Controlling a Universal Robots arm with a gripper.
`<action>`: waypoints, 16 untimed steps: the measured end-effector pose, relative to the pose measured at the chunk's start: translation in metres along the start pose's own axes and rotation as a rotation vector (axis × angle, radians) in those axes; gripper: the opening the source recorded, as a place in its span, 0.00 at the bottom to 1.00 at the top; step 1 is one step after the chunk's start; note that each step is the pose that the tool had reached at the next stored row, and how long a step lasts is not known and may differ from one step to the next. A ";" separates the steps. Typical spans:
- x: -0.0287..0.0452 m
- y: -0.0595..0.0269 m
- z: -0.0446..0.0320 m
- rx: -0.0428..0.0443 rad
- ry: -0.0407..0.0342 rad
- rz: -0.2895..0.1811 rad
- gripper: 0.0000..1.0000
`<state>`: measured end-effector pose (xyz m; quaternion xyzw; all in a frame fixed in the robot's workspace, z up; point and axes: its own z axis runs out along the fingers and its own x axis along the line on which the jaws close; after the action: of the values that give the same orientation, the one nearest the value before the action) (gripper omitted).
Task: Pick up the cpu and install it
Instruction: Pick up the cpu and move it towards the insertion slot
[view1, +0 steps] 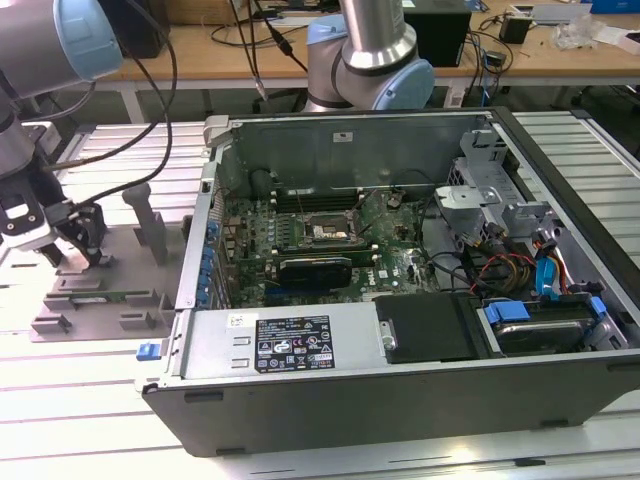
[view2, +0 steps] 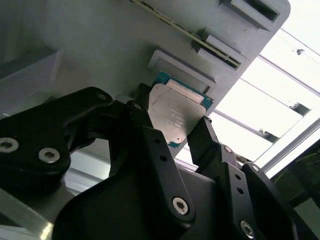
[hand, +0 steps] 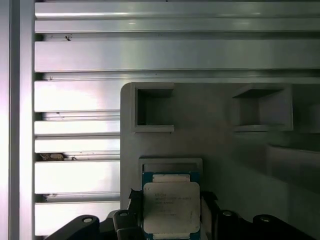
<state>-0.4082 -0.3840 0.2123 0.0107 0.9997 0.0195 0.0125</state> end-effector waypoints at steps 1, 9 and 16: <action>0.0000 0.0000 -0.0009 0.0000 0.0001 0.000 0.55; -0.0003 0.0008 -0.0122 0.0001 0.0000 0.000 0.55; -0.0005 0.0024 -0.0259 0.0000 0.0000 0.000 0.55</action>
<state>-0.4083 -0.3826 0.2383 0.0108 0.9997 0.0195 0.0125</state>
